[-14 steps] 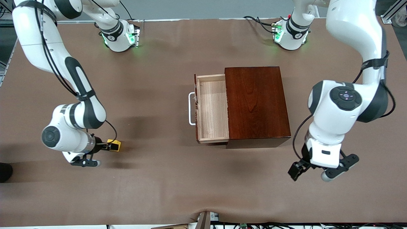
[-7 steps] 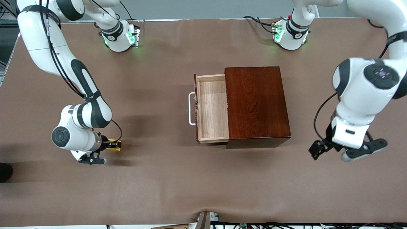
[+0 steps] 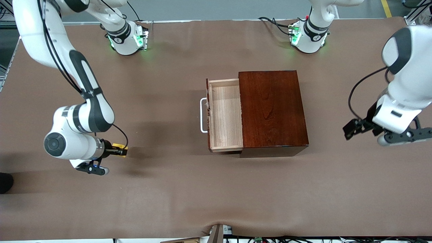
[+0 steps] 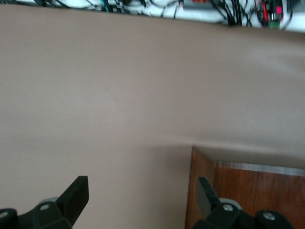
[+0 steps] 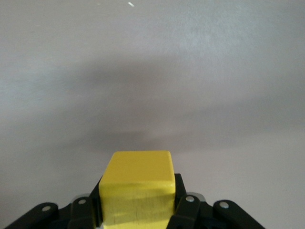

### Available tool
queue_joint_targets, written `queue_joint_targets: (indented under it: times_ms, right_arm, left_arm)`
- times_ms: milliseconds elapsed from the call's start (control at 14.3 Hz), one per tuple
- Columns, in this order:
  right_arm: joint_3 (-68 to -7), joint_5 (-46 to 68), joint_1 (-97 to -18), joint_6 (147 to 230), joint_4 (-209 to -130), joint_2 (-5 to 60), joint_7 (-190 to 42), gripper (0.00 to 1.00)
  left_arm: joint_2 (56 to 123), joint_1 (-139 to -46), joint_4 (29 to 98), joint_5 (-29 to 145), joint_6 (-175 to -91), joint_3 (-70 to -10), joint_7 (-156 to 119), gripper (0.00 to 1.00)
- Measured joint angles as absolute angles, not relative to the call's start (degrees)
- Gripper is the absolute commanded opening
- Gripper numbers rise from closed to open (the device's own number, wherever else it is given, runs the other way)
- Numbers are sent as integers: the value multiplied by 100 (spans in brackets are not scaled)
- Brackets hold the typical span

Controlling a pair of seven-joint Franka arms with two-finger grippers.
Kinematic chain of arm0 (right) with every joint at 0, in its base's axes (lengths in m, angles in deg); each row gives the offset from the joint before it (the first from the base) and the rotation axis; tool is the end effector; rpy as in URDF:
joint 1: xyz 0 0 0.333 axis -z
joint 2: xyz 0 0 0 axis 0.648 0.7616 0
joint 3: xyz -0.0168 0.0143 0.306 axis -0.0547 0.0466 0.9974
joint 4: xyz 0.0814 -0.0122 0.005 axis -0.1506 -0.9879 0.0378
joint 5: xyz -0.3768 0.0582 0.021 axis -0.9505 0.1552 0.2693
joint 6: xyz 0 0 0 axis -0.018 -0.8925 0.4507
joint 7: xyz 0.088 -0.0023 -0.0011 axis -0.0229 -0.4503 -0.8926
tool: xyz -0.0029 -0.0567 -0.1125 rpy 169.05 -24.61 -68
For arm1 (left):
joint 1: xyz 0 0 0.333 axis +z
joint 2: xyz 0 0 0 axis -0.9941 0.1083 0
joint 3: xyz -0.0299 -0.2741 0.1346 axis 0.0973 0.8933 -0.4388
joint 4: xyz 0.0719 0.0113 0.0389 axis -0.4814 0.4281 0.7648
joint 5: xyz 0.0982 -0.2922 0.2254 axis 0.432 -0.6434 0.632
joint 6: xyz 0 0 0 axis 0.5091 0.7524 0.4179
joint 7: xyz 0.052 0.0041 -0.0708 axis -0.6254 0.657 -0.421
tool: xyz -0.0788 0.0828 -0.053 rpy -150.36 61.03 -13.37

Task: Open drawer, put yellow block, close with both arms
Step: 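Carry the yellow cube with the right gripper over the open drawer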

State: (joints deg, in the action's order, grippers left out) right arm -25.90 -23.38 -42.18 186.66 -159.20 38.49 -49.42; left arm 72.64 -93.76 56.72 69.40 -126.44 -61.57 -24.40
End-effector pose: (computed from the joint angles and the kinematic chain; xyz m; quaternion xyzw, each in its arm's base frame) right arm 0.6610 0.0840 0.2711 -0.9885 0.1195 0.0884 0.0270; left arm 0.6115 -0.0700 0.5207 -0.9959 -0.0410 -0.0792 0.0146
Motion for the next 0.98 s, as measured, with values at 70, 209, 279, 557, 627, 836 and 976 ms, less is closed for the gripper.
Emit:
queue_joint_targets:
  times_ms: [70,209,279,557,627,836,976]
  right_arm:
    - [-2577,-2334,-4325,18378,-15792,3736,-4582,0]
    - [-2554,-2333,-4693,17851,-15480,3571,-3709,0]
    - [-2550,-2331,-4933,17712,-15311,3535,-3232,0]
    - [-2455,-2321,-5621,17601,-14882,3513,-1479,0]
    - [-2387,-2315,-5720,17600,-14851,3513,-1073,0]
    - [-2021,-2310,-5897,17608,-14712,3515,307,0]
    - [-1730,-2310,-5938,17611,-14566,3513,1208,0]
  left_arm:
    - [7132,-9380,5672,6933,-12413,-6121,-2346,100]
    - [6842,-9386,5672,6930,-12008,-5980,-2285,100]
    - [6712,-9396,5673,6930,-11858,-5918,-2283,100]
    - [6337,-9400,5682,6930,-11345,-5819,-2267,100]
    - [6259,-9382,5684,6930,-11148,-5826,-2209,100]
    - [6062,-8973,5694,6759,-10872,-5684,-1948,100]
    - [5975,-8619,5699,6546,-10750,-5478,-1760,100]
